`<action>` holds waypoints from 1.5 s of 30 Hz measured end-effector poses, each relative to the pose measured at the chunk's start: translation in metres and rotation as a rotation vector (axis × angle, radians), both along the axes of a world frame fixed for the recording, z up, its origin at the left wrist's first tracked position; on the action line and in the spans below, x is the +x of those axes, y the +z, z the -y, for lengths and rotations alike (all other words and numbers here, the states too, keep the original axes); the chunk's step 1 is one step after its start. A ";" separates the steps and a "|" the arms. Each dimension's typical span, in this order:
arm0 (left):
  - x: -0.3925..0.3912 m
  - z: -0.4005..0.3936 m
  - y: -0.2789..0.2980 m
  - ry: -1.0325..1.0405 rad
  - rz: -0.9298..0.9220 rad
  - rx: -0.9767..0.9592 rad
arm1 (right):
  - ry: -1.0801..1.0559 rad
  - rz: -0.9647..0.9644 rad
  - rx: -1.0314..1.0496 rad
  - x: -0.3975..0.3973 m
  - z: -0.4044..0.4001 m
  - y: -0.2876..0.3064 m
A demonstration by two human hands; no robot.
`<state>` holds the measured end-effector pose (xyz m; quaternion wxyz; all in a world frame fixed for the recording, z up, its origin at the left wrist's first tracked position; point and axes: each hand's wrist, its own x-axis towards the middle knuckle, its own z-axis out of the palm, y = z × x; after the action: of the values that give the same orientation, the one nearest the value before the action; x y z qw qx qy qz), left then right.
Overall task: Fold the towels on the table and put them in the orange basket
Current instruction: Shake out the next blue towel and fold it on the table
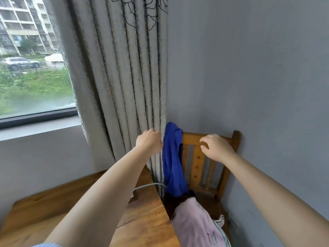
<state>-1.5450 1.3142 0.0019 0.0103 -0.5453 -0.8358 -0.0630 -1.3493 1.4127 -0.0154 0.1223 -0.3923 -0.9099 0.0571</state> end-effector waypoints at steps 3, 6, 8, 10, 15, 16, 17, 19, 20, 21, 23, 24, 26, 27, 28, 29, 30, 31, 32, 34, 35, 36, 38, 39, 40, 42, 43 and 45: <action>-0.015 -0.025 -0.020 0.001 0.048 -0.037 | 0.003 0.015 -0.026 -0.022 -0.027 -0.016; -0.027 -0.049 -0.039 0.040 0.104 -0.065 | 0.024 0.030 -0.053 -0.046 -0.056 -0.032; -0.033 -0.063 -0.050 0.077 0.153 -0.077 | 0.028 0.025 -0.071 -0.061 -0.073 -0.040; -0.040 -0.085 -0.065 0.110 0.204 -0.080 | 0.041 -0.005 -0.081 -0.080 -0.100 -0.051; -0.053 -0.129 -0.095 0.168 0.317 -0.097 | 0.123 -0.060 -0.132 -0.119 -0.154 -0.079; -0.054 -0.138 -0.100 0.191 0.332 -0.093 | 0.140 -0.075 -0.144 -0.125 -0.163 -0.084; -0.056 -0.149 -0.106 0.221 0.355 -0.081 | 0.159 -0.084 -0.156 -0.131 -0.175 -0.091; -0.057 -0.166 -0.116 0.277 0.405 -0.047 | 0.200 -0.080 -0.164 -0.141 -0.192 -0.102; -0.058 -0.171 -0.121 0.303 0.425 -0.025 | 0.223 -0.073 -0.172 -0.145 -0.198 -0.106; -0.058 -0.177 -0.127 0.332 0.442 -0.002 | 0.246 -0.075 -0.185 -0.148 -0.203 -0.111; -0.057 -0.185 -0.137 0.383 0.464 0.036 | 0.294 -0.078 -0.208 -0.153 -0.213 -0.119; -0.056 -0.187 -0.140 0.401 0.478 0.053 | 0.317 -0.078 -0.200 -0.154 -0.215 -0.121; -0.055 -0.190 -0.148 0.418 0.515 0.092 | 0.352 -0.095 -0.161 -0.155 -0.219 -0.125; -0.054 -0.192 -0.150 0.427 0.534 0.115 | 0.365 -0.108 -0.144 -0.156 -0.220 -0.126; -0.053 -0.194 -0.152 0.443 0.554 0.140 | 0.376 -0.116 -0.137 -0.155 -0.222 -0.126; -0.053 -0.195 -0.153 0.460 0.568 0.169 | 0.388 -0.133 -0.130 -0.155 -0.223 -0.126; -0.053 -0.196 -0.155 0.475 0.581 0.193 | 0.392 -0.147 -0.132 -0.152 -0.225 -0.128; -0.055 -0.196 -0.156 0.480 0.592 0.215 | 0.391 -0.169 -0.129 -0.151 -0.226 -0.128; -0.055 -0.195 -0.157 0.478 0.614 0.231 | 0.383 -0.187 -0.130 -0.146 -0.227 -0.129; -0.055 -0.191 -0.156 0.463 0.655 0.263 | 0.371 -0.224 -0.108 -0.137 -0.226 -0.127; -0.054 -0.188 -0.154 0.457 0.664 0.266 | 0.367 -0.247 -0.089 -0.131 -0.225 -0.125; -0.053 -0.186 -0.151 0.450 0.668 0.271 | 0.365 -0.267 -0.062 -0.126 -0.224 -0.123; -0.048 -0.180 -0.145 0.430 0.644 0.281 | 0.342 -0.316 0.014 -0.116 -0.219 -0.119; -0.047 -0.178 -0.141 0.419 0.621 0.288 | 0.322 -0.342 0.041 -0.112 -0.218 -0.117; -0.046 -0.175 -0.138 0.408 0.598 0.301 | 0.295 -0.362 0.054 -0.108 -0.216 -0.115; -0.042 -0.168 -0.128 0.395 0.569 0.348 | 0.244 -0.395 0.051 -0.100 -0.211 -0.107; -0.039 -0.162 -0.121 0.393 0.567 0.374 | 0.225 -0.410 0.047 -0.095 -0.206 -0.101; -0.035 -0.155 -0.108 0.390 0.565 0.406 | 0.207 -0.441 0.063 -0.089 -0.197 -0.091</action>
<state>-1.5802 1.4694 -0.1063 -0.1008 -0.3245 -0.8641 -0.3713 -1.4380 1.6101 -0.1063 0.3236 -0.2709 -0.8979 0.1251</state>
